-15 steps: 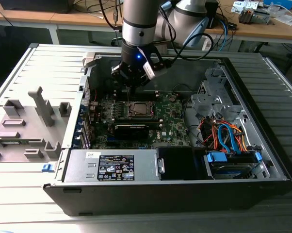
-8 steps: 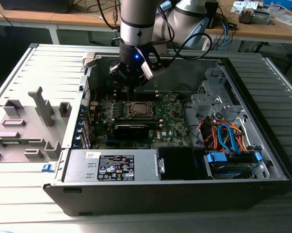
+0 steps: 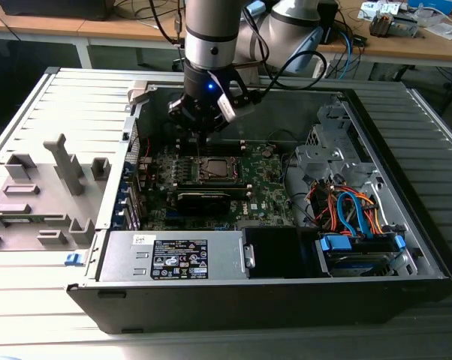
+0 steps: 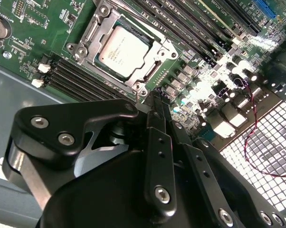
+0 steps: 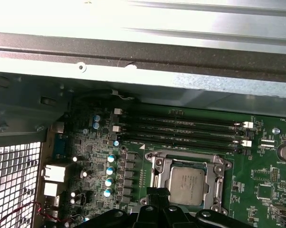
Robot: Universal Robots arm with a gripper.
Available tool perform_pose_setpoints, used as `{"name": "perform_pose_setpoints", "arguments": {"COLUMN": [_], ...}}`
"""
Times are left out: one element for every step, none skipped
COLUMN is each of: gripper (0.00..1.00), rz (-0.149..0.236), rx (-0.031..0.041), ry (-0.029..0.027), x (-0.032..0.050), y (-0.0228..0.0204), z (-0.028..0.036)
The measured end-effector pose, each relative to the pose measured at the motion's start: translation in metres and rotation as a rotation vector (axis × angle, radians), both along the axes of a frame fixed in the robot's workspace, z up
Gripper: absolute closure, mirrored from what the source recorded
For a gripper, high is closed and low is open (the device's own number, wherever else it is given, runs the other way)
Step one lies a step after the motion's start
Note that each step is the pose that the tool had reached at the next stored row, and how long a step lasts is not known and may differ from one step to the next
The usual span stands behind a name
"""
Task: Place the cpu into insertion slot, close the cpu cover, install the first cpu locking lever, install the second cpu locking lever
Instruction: 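Install the first cpu locking lever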
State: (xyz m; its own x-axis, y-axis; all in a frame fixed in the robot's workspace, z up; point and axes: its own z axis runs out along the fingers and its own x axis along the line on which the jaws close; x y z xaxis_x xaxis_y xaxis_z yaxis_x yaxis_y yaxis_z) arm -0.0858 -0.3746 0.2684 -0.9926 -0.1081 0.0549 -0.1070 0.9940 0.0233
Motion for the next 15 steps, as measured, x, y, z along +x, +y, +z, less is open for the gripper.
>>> {"name": "perform_pose_setpoints", "arguments": {"gripper": [0.89, 0.89, 0.89, 0.89, 0.89, 0.89, 0.89, 0.89, 0.89, 0.89, 0.89, 0.89, 0.89, 0.89, 0.89], "rz": [0.000, 0.000, 0.000, 0.000, 0.000, 0.000, 0.000, 0.000, 0.000, 0.000, 0.000, 0.000, 0.000, 0.000, 0.000], "rx": [0.0000, 0.0000, 0.0001, 0.0002, 0.0002, 0.0003, 0.0003, 0.0002, 0.0003, 0.0003, 0.0003, 0.0003, 0.0003, 0.0003, 0.0003], "ry": [0.0001, 0.0000, 0.0000, 0.0000, 0.0000, 0.0000, -0.0001, 0.0000, -0.0001, 0.0000, 0.0000, 0.0000, -0.0001, -0.0001, -0.0001], "x": [-0.0001, -0.0004, -0.0007, -0.0014, -0.0018, -0.0021, -0.0023, -0.0027, -0.0032, -0.0037, -0.0039, -0.0041, -0.0045, -0.0049, -0.0051], "y": [0.0000, 0.0000, 0.0000, 0.0000, 0.0000, 0.0000, 0.0000, 0.0000, 0.0000, 0.0000, 0.0000, 0.0000, 0.0000, 0.0001, 0.0001], "z": [0.0000, 0.0001, 0.0001, 0.0002, 0.0002, 0.0002, 0.0001, 0.0002, 0.0002, 0.0002, 0.0002, 0.0002, 0.0002, 0.0002, 0.0002]}}
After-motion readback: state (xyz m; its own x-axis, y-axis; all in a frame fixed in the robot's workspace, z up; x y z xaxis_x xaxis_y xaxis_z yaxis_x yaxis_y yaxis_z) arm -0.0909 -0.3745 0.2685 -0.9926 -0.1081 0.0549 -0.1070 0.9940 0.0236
